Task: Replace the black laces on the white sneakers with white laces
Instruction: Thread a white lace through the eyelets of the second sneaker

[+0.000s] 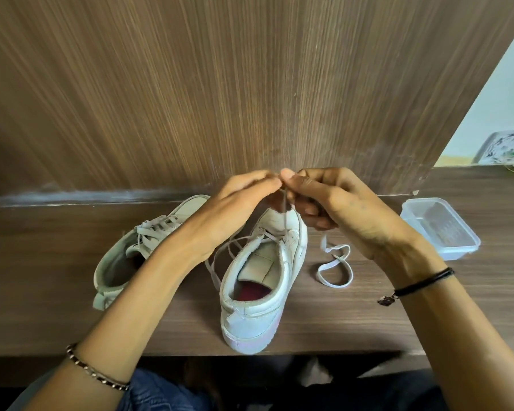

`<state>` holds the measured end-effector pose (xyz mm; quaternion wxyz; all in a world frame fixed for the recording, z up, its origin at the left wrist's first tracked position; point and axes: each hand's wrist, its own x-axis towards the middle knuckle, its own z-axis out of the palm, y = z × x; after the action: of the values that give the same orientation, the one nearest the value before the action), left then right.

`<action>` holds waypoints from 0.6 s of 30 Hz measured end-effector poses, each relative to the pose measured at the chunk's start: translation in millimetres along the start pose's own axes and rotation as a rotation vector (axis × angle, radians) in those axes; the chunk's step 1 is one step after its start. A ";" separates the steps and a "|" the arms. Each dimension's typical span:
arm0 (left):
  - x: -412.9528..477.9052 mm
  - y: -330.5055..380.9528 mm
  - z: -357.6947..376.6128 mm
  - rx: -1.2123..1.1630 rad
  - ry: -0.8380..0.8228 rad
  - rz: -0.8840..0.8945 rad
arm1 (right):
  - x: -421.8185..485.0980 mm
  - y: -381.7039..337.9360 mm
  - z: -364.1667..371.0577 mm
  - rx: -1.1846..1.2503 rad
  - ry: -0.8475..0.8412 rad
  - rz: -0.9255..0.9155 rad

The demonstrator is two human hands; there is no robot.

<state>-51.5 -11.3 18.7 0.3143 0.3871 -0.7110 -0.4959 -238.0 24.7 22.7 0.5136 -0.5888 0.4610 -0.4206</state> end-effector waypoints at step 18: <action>8.1 1.5 -7.0 -0.169 0.116 -0.094 | 2.9 12.5 -20.5 -0.030 0.123 0.066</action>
<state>-50.1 -21.2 22.8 0.3629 0.4202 -0.6283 -0.5450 -258.6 16.8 12.7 0.4889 -0.5539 0.5172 -0.4320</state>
